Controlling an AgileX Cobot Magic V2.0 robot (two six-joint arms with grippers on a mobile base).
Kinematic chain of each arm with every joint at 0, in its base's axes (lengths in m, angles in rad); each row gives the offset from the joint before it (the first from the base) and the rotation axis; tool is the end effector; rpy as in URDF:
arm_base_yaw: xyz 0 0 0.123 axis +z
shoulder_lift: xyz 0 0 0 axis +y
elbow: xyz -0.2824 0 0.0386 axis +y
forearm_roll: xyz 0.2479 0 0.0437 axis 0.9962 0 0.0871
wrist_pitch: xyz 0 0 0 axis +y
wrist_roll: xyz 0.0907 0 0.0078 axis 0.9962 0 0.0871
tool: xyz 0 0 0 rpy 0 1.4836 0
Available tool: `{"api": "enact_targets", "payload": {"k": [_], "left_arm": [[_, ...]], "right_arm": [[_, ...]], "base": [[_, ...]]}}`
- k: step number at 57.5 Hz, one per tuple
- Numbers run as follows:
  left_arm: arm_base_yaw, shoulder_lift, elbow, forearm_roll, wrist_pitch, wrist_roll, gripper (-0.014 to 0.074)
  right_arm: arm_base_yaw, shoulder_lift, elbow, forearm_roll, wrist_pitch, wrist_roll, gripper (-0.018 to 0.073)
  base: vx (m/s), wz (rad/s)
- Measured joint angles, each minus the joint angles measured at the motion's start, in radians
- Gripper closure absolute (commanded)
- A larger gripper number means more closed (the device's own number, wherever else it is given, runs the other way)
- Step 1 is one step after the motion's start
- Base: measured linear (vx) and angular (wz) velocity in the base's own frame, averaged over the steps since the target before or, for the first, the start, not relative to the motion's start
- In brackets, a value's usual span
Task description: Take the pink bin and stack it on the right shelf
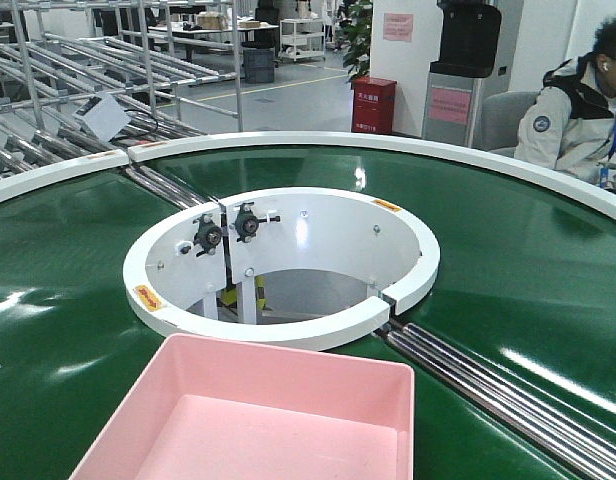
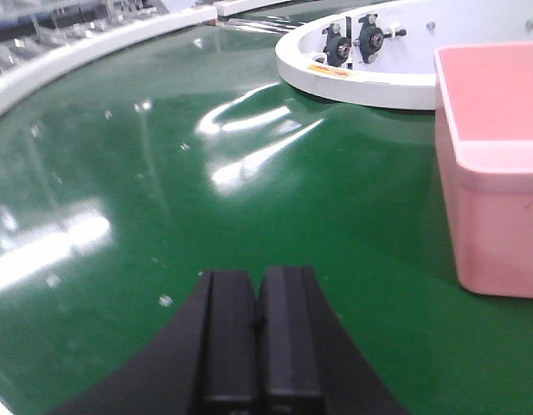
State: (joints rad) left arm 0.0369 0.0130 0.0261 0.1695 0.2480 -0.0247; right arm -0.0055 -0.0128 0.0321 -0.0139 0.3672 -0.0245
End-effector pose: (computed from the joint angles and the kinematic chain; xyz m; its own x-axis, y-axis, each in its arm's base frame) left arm 0.0565 0.0059 0.1814 -0.2040 0.1317 -0.9701 -0.0495 0.9883 0.1446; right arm 0.0528 -0.0007 0.1699 -0.2950 -0.0358 -0.9548 -0.0008 0.9993 -0.0373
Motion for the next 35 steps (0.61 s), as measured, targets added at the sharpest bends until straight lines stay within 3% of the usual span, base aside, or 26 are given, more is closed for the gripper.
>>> {"api": "enact_targets", "payload": {"k": [3,14,35], "left_arm": [[0.000,0.000,0.001,0.006,-0.038,0.025,0.0601],[0.000,0.000,0.001,-0.009,-0.195,0.001,0.0601],[0.000,0.000,0.001,-0.012,-0.266,-0.106,0.0601]], "right_arm": [[0.000,0.000,0.000,0.000,0.000,0.000,0.0568],[0.000,0.000,0.000,0.000,0.000,0.000,0.0568],[0.000,0.000,0.000,-0.001,0.001,0.000,0.0568]], "base": [[0.00,0.00],[0.00,0.00],[0.00,0.00]]}}
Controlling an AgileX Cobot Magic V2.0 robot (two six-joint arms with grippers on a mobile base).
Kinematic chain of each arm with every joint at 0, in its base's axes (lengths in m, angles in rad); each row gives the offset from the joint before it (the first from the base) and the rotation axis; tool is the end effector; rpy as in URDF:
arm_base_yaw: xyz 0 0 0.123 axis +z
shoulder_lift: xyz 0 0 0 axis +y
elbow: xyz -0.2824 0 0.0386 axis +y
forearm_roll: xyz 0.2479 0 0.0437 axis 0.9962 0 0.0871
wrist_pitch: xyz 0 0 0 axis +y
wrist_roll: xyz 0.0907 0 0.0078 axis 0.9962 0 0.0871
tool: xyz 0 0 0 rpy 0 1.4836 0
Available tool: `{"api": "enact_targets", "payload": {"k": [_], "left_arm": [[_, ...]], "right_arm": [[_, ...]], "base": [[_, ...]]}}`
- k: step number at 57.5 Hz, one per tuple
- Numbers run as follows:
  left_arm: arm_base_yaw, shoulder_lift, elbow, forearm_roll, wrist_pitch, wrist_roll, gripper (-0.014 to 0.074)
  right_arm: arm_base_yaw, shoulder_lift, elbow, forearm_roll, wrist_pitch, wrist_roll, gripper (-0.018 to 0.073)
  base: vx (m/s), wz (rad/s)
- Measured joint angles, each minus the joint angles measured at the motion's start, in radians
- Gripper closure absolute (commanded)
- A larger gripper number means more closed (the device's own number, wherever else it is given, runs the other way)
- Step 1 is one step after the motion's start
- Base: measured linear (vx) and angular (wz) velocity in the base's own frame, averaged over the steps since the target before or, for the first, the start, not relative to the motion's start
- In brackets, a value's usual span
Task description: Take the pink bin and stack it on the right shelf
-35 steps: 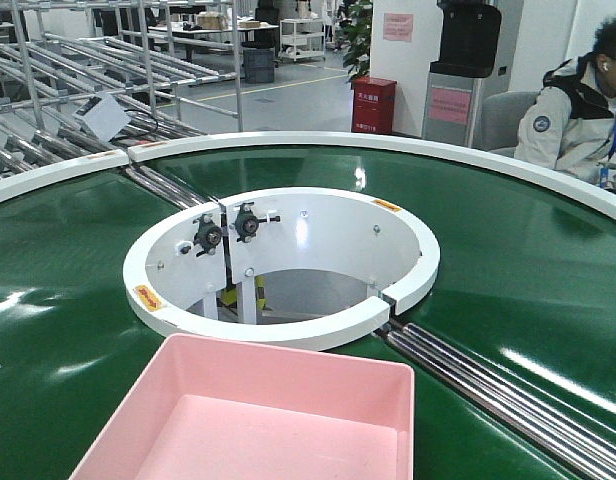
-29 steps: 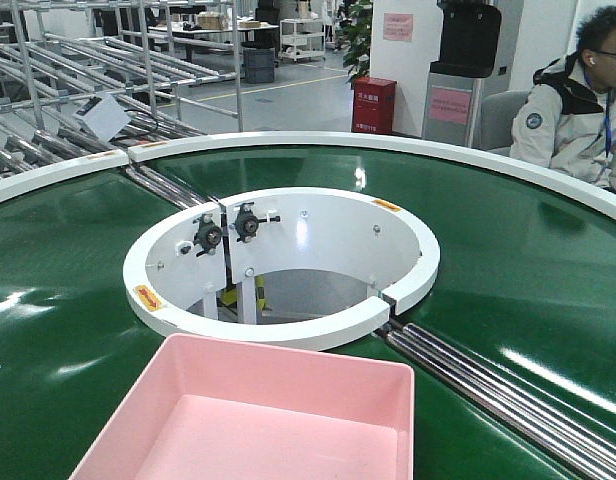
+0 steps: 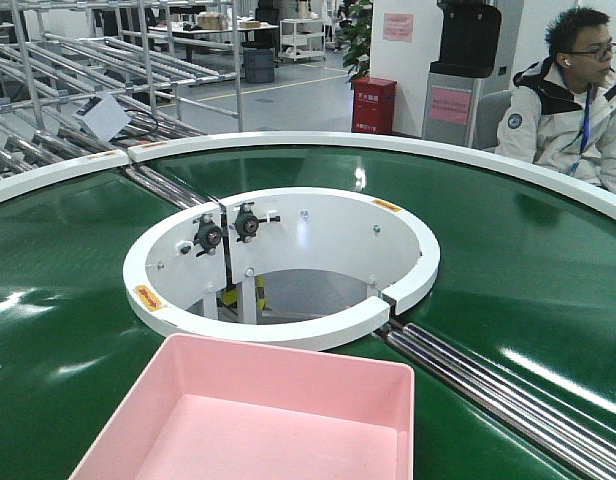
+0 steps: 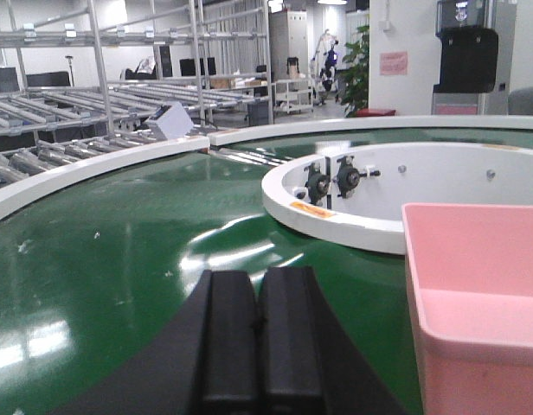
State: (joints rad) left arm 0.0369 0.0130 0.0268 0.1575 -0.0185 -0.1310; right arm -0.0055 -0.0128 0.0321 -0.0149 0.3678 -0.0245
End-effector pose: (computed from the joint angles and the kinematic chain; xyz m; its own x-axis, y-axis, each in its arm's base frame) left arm 0.0584 0.0019 0.2049 0.0647 0.0289 -0.9975 -0.0357 0.9990 0.0266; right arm 0.0528 -0.0008 0.1699 -0.2956 -0.0368 -0.9546 -0.0007 0.9993 -0.0383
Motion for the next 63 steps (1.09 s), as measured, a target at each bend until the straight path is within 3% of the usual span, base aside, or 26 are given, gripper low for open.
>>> {"api": "enact_targets", "payload": {"k": [8,14,22,31,37,48,56,63], "left_arm": [[0.000,0.000,0.000,0.000,-0.051,-0.003,0.0601],[0.000,0.000,0.000,0.000,-0.053,-0.003,0.0601],[0.000,0.000,0.000,0.000,-0.065,-0.003,0.0601],[0.000,0.000,0.000,0.000,-0.169,-0.004,0.0601],[0.000,0.000,0.000,0.000,-0.236,-0.004,0.0601],[0.000,0.000,-0.155,0.001,-0.198,0.002,0.0601],[0.000,0.045,-0.391,0.001,-0.073,0.052,0.0601],[0.000,0.155,-0.597,0.001,-0.007,0.085,0.0601]], "right_arm": [[0.000,0.000,0.000,-0.060,-0.002,-0.016,0.0568],[0.000,0.000,0.000,0.003,-0.038,0.036,0.0568],[0.000,0.000,0.000,0.059,-0.170,0.074,0.0568],[0.000,0.000,0.000,0.089,-0.368,0.071,0.0568],[0.000,0.000,0.000,0.091,-0.412,0.067,0.0568],[0.000,0.000,-0.016,0.095,-0.520,0.065,0.0568],[0.000,0.025,-0.202,0.098,-0.466,0.064,0.0568],[0.000,0.166,-0.459,0.099,-0.238,0.066,0.0567]], "base": [[0.00,0.00],[0.00,0.00],[0.00,0.00],[0.00,0.00],[0.00,0.00],[0.00,0.00],[0.00,0.00],[0.00,0.00]]}}
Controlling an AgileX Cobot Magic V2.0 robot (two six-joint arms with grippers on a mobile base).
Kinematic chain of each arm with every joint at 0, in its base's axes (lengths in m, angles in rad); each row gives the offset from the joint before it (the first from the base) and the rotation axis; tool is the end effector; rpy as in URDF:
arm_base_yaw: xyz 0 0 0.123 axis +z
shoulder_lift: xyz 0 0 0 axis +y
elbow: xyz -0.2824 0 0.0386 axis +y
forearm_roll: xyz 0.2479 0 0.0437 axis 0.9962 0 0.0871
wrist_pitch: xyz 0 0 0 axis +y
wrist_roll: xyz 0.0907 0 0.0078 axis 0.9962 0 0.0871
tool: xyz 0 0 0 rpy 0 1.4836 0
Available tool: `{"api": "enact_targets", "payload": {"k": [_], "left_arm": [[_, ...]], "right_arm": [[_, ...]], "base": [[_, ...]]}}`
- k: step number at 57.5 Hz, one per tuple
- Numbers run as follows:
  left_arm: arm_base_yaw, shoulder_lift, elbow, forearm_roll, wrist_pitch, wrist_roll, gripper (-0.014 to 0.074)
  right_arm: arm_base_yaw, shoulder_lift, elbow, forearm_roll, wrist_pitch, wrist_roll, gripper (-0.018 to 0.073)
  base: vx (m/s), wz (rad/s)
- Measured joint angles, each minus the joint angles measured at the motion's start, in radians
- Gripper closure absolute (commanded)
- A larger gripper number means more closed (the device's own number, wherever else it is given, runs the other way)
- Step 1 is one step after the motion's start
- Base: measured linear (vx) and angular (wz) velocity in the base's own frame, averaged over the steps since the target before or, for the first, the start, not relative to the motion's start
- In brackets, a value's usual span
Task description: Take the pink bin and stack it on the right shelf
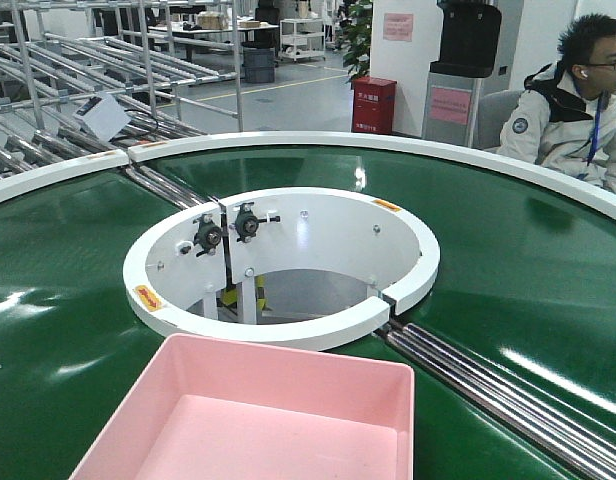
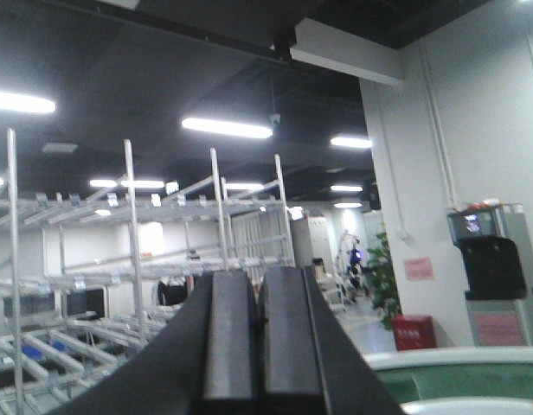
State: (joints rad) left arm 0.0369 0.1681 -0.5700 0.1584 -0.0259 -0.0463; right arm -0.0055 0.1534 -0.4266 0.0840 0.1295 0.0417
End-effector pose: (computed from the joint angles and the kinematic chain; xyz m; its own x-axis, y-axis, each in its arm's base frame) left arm 0.0184 0.0003 0.3902 0.4851 0.1298 -0.8648 -0.0881 0.9911 0.0993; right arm 0.0424 0.0008 0.3340 0.2269 0.1234 -0.9661 -0.0336 0.9923 0.1189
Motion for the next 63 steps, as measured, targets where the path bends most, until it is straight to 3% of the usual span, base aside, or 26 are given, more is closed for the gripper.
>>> {"api": "enact_targets", "payload": {"k": [10,21,27,39,44,55,63], "left_arm": [[0.000,0.187,-0.142,0.000,0.062,0.009,0.0600],[0.000,0.358,-0.144,-0.001,0.225,0.010,0.0558],[0.000,0.424,-0.144,-0.001,0.285,0.011,0.0473],[0.000,0.522,-0.144,-0.001,0.340,0.012,0.0182],[0.000,0.555,-0.144,-0.002,0.350,0.012,0.0117],[0.000,0.638,-0.146,-0.023,0.340,0.000,0.0105],[-0.023,0.776,-0.214,-0.086,0.410,0.016,0.0105]], "right_arm": [[0.000,0.235,-0.213,-0.020,0.111,-0.002,0.0559],[0.000,0.427,-0.257,-0.020,0.143,-0.002,0.0494],[0.000,0.515,-0.256,-0.020,0.156,-0.002,0.0410],[0.000,0.641,-0.256,-0.021,0.158,-0.002,0.0162],[0.000,0.687,-0.256,-0.022,0.155,-0.002,0.0086],[0.000,0.777,-0.256,0.084,0.165,0.037,0.0050],[0.007,0.883,-0.304,0.173,0.286,0.003,0.0062]], "base": [[0.00,0.00],[0.00,0.00],[0.00,0.00],[0.00,0.00],[0.00,0.00],[0.00,0.00],[0.00,0.00]]}}
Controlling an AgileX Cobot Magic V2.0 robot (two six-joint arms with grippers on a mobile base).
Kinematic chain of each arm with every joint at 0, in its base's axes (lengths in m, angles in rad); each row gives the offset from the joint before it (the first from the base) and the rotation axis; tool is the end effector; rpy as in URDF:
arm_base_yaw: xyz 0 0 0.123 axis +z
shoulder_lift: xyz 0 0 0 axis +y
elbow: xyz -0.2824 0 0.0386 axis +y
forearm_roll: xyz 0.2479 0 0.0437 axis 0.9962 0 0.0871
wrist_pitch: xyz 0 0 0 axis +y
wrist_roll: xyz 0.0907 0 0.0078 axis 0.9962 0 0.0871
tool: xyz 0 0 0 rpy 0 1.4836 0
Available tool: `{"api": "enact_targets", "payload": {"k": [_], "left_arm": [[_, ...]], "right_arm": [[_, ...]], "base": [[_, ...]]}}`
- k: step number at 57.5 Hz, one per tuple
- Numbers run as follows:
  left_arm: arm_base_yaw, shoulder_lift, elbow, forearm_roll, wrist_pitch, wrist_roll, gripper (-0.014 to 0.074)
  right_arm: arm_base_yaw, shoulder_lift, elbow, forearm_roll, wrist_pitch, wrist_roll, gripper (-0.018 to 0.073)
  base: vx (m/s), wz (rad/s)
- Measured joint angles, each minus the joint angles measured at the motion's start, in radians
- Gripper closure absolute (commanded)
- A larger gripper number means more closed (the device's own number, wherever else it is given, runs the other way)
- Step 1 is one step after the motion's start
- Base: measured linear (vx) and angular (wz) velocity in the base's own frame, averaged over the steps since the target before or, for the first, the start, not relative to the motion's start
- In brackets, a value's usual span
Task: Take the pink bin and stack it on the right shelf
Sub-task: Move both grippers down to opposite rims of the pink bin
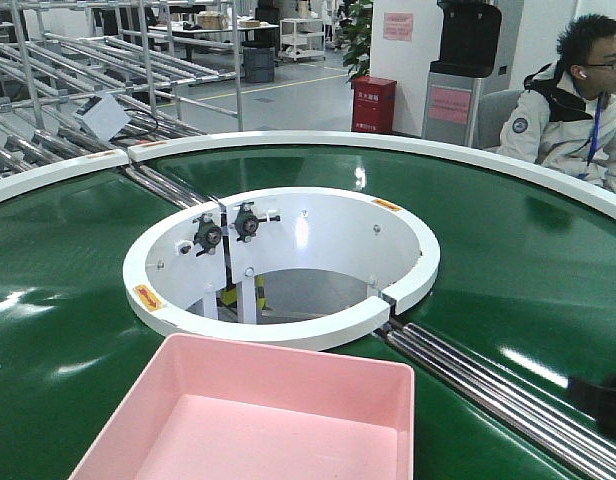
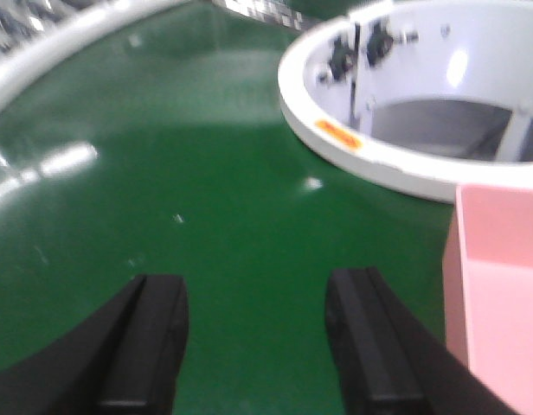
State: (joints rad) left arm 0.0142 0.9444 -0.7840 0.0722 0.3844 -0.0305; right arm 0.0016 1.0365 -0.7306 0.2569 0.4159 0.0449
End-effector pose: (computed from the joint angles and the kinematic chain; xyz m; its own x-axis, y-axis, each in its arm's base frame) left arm 0.1990 0.0053 0.3377 -0.4421 0.0302 -0.8965 -0.0224 0.9988 0.0446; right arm 0.2124 0.0097 0.2998 -0.5837 0.2747 -0.7641 0.0799 0.9559 0.2826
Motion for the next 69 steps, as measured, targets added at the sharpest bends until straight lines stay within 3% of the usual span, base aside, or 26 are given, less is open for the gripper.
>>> {"api": "enact_targets", "payload": {"k": [5,11,18,26,35,45,59,69], "left_arm": [[-0.040,0.127,-0.084,-0.051,0.062,0.067,0.0105],[-0.088,0.289,-0.226,-0.137,0.138,0.208,0.0105],[-0.121,0.492,-0.393,-0.286,0.245,0.374,0.0105],[-0.131,0.699,-0.556,-0.418,0.337,0.490,0.0105],[-0.131,0.882,-0.686,-0.481,0.410,0.531,0.0105],[-0.131,0.999,-0.721,-0.496,0.445,0.536,0.0105],[-0.140,1.044,-0.723,-0.534,0.521,0.543,0.0106],[-0.153,1.049,-0.723,-0.540,0.540,0.545,0.0106]], "right_arm": [[0.056,0.099,-0.064,0.020,0.064,-0.063,0.0074],[0.137,0.207,-0.145,0.025,0.082,-0.072,0.0085],[0.219,0.361,-0.245,0.017,0.118,0.015,0.0093],[0.255,0.497,-0.337,-0.010,0.165,0.134,0.0093],[0.268,0.592,-0.391,-0.016,0.187,0.171,0.0093],[0.268,0.646,-0.419,0.000,0.182,0.175,0.0093],[0.281,0.668,-0.423,0.032,0.160,0.171,0.0093],[0.350,0.699,-0.424,0.030,0.119,0.170,0.0093]], "base": [[0.00,0.00],[0.00,0.00],[0.00,0.00],[0.00,0.00],[0.00,0.00],[0.00,0.00],[0.00,0.00],[0.00,0.00]]}}
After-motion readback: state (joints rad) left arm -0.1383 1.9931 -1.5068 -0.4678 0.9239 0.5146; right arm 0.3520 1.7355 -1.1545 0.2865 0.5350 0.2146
